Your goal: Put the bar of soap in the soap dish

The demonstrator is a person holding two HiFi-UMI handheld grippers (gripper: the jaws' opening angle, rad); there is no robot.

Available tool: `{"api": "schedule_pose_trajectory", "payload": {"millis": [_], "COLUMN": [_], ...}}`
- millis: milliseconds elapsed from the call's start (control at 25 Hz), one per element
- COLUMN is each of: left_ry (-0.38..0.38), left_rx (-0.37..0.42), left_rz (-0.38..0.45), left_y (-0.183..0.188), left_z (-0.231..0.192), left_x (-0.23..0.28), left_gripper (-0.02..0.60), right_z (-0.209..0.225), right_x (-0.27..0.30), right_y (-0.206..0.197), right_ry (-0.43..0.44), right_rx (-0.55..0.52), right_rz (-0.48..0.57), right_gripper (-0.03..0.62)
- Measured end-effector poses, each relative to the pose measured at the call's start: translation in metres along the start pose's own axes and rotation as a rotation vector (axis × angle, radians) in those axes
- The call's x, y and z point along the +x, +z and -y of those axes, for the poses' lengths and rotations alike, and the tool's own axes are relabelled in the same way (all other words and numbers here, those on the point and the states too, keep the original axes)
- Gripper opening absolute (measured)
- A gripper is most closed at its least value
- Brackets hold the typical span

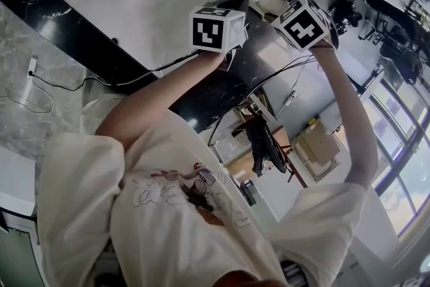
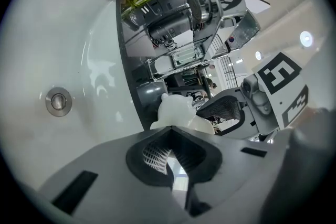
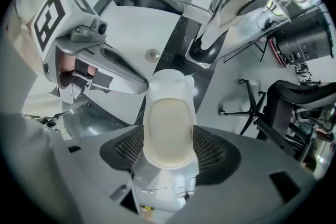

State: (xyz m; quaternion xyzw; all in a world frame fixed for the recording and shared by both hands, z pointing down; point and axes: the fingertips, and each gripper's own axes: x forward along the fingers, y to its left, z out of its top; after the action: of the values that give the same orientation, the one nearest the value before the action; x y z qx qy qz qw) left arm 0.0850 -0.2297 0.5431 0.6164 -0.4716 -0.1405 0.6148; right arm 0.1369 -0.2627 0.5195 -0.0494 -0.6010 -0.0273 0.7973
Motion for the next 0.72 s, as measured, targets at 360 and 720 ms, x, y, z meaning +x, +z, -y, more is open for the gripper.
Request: {"api": "schedule_pose_trajectory", "payload": {"millis": [360,720], "left_ry": [-0.014,-0.047], "left_rx": [0.086,0.229], "left_rz": [0.007,0.020], "left_y": [0.003,0.008], "left_z": [0.016,0.062], "left_x": [-0.017,-0.051], "left_gripper": [0.006,0.006], "right_z": [-0.003,-0.030], "right_x": [-0.022,-0.069], "right_y": [0.004,0.024], "right_ry": [-0.100,-0.216], "right_rx": [-0.019,0.130], "right_rz": [0.067,0.363], "right_gripper": [0.298,0.197]}}
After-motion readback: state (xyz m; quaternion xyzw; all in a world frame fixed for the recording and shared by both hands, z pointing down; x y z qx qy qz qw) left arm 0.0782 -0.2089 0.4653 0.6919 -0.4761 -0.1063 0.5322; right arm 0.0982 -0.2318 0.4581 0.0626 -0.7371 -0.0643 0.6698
